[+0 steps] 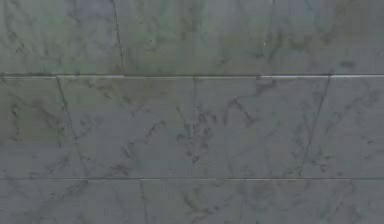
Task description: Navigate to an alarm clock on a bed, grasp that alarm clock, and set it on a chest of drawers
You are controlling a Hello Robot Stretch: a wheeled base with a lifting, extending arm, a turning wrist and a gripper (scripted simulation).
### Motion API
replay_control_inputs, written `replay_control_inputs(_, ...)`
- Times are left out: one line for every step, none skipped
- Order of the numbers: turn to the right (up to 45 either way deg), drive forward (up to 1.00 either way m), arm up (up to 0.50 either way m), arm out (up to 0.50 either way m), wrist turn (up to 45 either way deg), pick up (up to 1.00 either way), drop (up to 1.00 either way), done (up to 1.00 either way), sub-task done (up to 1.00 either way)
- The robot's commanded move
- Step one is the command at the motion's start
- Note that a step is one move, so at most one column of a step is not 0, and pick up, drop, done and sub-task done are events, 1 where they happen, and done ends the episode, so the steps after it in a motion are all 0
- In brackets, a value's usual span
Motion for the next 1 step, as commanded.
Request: replay_control_inputs(-45.0,0.00,0.00,0.00,0.0,0.00,0.00,0.00,0.00)
